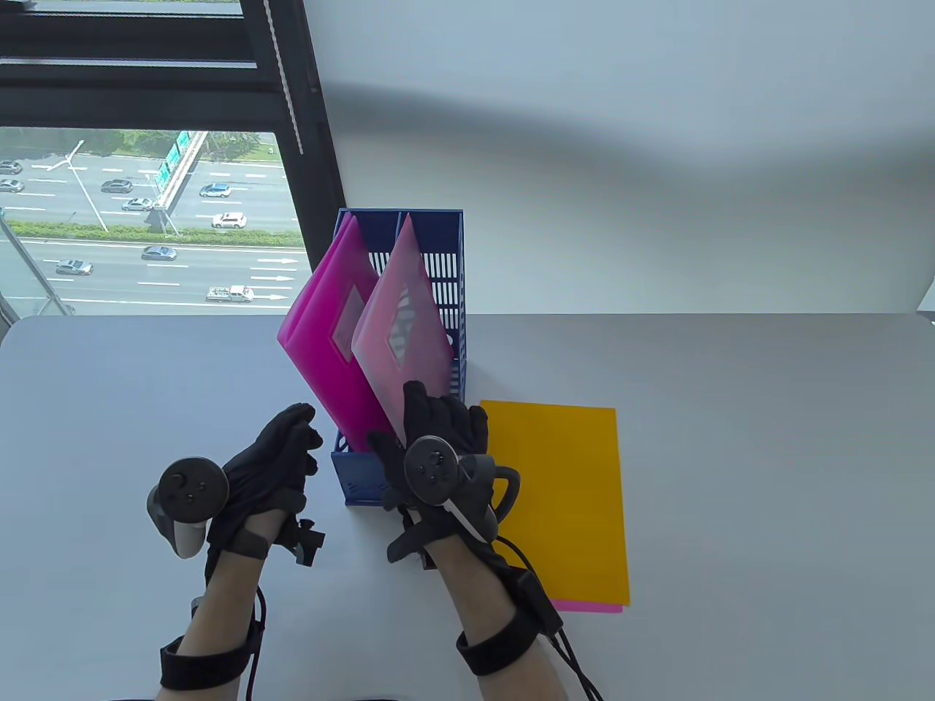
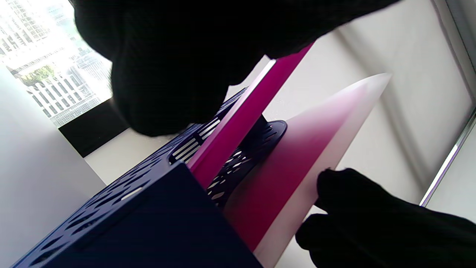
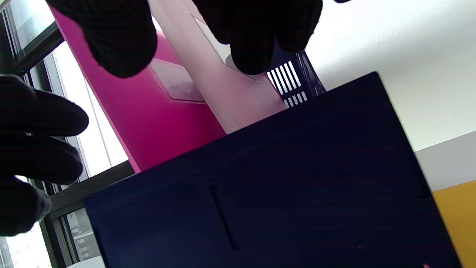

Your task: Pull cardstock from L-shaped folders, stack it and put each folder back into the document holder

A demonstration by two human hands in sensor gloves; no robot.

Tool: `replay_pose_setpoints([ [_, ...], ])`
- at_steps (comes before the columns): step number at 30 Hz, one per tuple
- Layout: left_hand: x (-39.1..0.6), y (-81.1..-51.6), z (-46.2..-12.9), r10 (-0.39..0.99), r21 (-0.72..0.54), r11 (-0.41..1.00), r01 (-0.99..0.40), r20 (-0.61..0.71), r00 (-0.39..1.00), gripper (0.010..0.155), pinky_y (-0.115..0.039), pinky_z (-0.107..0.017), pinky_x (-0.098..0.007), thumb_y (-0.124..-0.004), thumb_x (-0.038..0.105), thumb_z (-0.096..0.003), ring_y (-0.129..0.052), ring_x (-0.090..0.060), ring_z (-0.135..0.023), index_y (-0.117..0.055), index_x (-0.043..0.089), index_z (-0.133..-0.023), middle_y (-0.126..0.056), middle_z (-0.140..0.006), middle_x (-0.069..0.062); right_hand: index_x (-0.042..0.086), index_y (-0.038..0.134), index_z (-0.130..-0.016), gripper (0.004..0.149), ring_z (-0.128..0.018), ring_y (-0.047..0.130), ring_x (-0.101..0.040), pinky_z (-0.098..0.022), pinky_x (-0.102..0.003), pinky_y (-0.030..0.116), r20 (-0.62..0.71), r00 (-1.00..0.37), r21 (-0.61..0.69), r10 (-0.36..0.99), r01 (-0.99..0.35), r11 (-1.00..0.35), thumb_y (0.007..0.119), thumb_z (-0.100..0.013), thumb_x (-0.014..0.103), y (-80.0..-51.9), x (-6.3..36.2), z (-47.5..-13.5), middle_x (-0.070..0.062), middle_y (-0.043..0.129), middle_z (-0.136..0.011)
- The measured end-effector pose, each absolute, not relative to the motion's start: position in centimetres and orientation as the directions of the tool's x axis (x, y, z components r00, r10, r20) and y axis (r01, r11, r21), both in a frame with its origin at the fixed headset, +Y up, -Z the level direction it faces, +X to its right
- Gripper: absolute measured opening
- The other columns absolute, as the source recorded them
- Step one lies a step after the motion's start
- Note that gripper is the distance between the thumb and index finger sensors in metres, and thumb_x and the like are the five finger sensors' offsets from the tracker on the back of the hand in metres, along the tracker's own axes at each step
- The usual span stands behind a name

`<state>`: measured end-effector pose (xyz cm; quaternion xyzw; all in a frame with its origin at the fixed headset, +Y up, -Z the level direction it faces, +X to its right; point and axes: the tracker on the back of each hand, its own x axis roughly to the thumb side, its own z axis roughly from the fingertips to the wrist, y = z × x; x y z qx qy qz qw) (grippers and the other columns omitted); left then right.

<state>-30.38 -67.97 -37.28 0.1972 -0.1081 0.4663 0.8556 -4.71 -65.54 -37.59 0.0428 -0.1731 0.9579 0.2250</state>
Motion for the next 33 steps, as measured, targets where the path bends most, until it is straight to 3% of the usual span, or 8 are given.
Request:
replay_pose_setpoints([
  [5, -30.3, -68.0, -37.3, 0.756, 0.227, 0.49, -0.842, 0.369, 0.54, 0.05, -0.073, -0.062, -0.056, -0.071, 0.038, -0.0603, -0.107, -0.033, -0.043, -0.08, 0.007, -0.098, -0.094, -0.077, -0.013, 0.025, 0.065, -0.108, 0.065, -0.091, 0.078, -0.024, -0.079, -0.052, 0.046, 0.121, -0.949, -0.363, 0.29, -0.314, -0.877, 0.079, -0.057, 0.064, -65.8, -5.2, -38.0, 0.006, 0.086, -0.092],
  [10, -30.4, -68.0, -37.3, 0.758, 0.223, 0.487, -0.844, 0.371, 0.536, 0.05, -0.073, -0.062, -0.056, -0.071, 0.038, -0.0603, -0.107, -0.033, -0.043, -0.08, 0.007, -0.098, -0.095, -0.077, -0.013, 0.024, 0.073, -0.102, 0.056, -0.083, 0.086, -0.021, -0.078, -0.051, 0.05, 0.111, -0.943, -0.361, 0.314, -0.333, -0.871, 0.079, -0.059, 0.059, -66.4, -4.8, -38.1, 0.008, 0.093, -0.082],
  [18, -30.7, -68.1, -37.3, 0.766, 0.23, 0.472, -0.851, 0.371, 0.525, 0.05, -0.073, -0.062, -0.056, -0.071, 0.039, -0.0604, -0.107, -0.033, -0.043, -0.08, 0.007, -0.098, -0.095, -0.077, -0.013, 0.022, 0.082, -0.093, 0.044, -0.075, 0.093, -0.016, -0.077, -0.048, 0.055, 0.089, -0.95, -0.473, 0.298, -0.303, -0.827, 0.081, -0.059, 0.051, -66.6, -3.8, -38.0, 0.011, 0.098, -0.071],
  [33, -30.7, -68.0, -37.2, 0.778, 0.224, 0.437, -0.871, 0.392, 0.491, 0.049, -0.073, -0.062, -0.056, -0.071, 0.039, -0.0605, -0.107, -0.033, -0.043, -0.081, 0.009, -0.097, -0.095, -0.077, -0.011, 0.019, 0.087, -0.086, 0.041, -0.067, 0.095, -0.015, -0.075, -0.046, 0.058, 0.185, -0.903, -0.645, 0.388, -0.409, -0.645, 0.086, -0.057, 0.048, -66.5, -0.2, -36.2, 0.009, 0.1, -0.062],
])
